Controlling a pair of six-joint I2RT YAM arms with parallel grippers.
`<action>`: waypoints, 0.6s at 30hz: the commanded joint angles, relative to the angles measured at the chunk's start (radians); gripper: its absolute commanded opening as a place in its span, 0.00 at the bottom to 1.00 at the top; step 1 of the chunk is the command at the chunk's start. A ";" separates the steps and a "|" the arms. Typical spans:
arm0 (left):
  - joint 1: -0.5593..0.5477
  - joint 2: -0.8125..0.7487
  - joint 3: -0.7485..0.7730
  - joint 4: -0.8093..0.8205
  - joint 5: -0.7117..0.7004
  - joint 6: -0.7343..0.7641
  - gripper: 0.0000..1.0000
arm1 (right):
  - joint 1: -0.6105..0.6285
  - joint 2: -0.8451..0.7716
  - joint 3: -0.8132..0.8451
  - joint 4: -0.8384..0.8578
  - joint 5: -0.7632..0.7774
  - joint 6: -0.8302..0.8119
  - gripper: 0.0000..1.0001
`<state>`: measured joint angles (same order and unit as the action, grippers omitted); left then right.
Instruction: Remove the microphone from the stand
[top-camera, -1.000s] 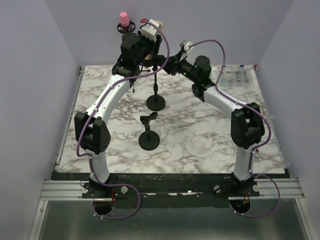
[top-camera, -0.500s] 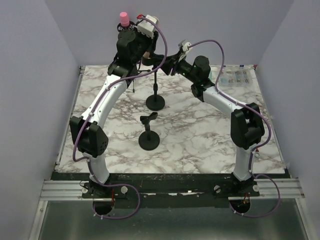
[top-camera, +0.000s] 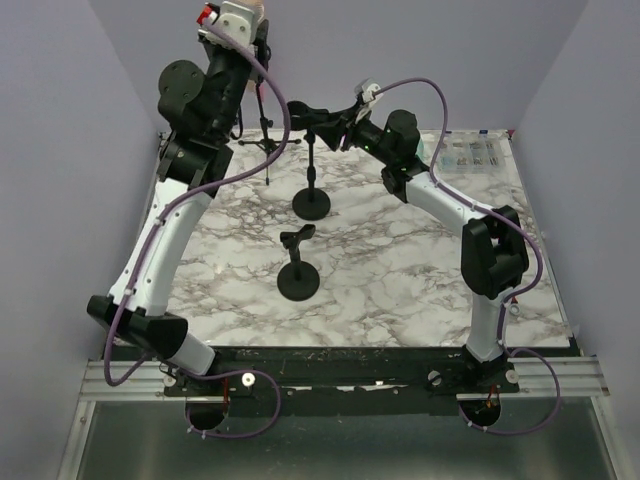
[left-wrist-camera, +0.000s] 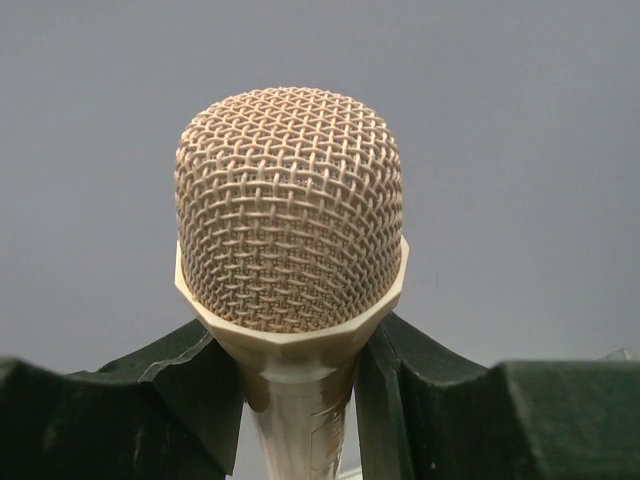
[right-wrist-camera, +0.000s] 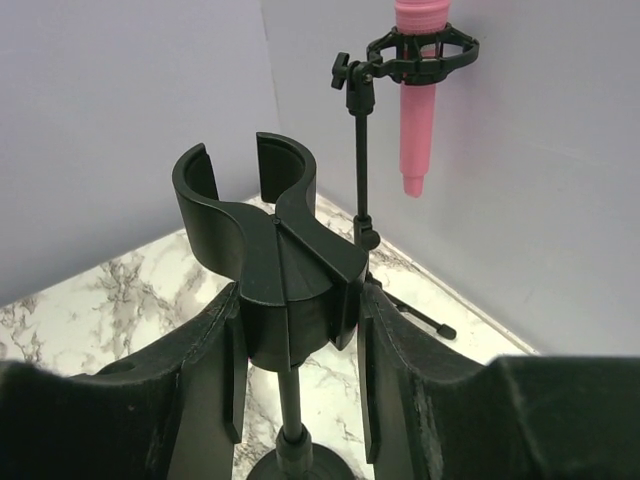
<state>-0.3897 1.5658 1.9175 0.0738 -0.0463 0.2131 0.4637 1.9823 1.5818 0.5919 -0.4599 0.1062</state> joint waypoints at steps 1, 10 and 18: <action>0.002 -0.123 -0.062 0.033 -0.047 -0.031 0.00 | -0.013 0.016 0.029 -0.097 0.055 -0.066 0.04; 0.002 -0.373 -0.418 0.072 -0.054 -0.139 0.00 | -0.013 -0.039 0.002 -0.115 0.112 -0.031 1.00; 0.003 -0.521 -0.602 0.031 0.079 -0.339 0.00 | -0.005 -0.172 -0.085 -0.182 0.129 0.013 1.00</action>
<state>-0.3897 1.1255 1.3586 0.1043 -0.0593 0.0135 0.4564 1.9228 1.5608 0.4461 -0.3702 0.0917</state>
